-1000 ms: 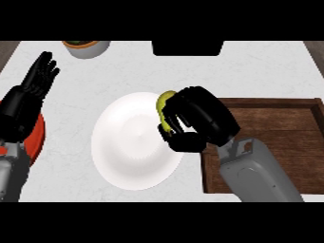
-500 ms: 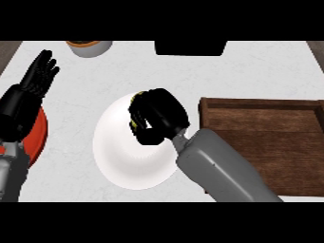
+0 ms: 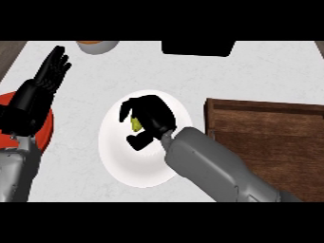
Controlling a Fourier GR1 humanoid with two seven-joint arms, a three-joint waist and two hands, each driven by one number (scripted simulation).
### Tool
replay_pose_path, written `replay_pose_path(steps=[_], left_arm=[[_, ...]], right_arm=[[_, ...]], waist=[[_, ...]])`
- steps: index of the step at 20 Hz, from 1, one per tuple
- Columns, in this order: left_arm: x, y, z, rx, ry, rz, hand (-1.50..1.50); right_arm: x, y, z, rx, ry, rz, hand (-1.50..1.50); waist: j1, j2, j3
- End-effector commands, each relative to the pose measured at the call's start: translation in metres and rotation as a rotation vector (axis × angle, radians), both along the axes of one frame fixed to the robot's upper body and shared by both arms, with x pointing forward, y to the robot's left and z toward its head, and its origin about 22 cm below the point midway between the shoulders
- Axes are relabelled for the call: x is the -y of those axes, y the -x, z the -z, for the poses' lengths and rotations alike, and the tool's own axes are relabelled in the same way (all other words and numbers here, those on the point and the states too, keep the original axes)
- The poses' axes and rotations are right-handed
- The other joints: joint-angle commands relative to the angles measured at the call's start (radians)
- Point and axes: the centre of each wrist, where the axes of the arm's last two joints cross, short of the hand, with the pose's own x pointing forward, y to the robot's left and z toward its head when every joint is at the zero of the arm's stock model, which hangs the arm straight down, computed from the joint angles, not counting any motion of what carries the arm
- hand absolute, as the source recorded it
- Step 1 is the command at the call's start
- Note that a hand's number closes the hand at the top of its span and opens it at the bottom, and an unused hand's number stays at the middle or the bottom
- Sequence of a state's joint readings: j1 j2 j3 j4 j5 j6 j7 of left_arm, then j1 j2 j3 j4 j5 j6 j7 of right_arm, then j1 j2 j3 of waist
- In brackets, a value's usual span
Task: Pick the pear from the tray and place it in the plate
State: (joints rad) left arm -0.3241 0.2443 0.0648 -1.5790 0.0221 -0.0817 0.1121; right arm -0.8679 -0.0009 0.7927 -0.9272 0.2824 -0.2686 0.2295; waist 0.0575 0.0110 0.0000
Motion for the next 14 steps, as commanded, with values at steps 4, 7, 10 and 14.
replay_pose_path(steps=[4,7,10,14], left_arm=[[-0.002,0.001,-0.003,0.016,0.011,0.047,0.00],[0.012,-0.003,-0.004,0.018,0.013,0.032,0.00],[-0.015,0.004,0.004,0.005,0.007,0.007,0.00],[-0.002,0.000,0.006,0.002,0.020,-0.002,0.00]], right_arm=[[-0.004,0.002,0.009,-0.072,-0.180,0.006,-1.50],[-0.011,0.002,-0.004,-0.031,-0.297,0.001,-1.50],[-0.006,0.001,-0.004,-0.019,-0.425,0.058,-1.50],[-0.003,-0.007,-0.014,-0.136,-0.567,0.041,-1.50]], waist=[[0.036,0.007,0.000],[0.017,0.003,0.001],[0.007,0.001,0.000],[-0.010,-0.001,0.000]])
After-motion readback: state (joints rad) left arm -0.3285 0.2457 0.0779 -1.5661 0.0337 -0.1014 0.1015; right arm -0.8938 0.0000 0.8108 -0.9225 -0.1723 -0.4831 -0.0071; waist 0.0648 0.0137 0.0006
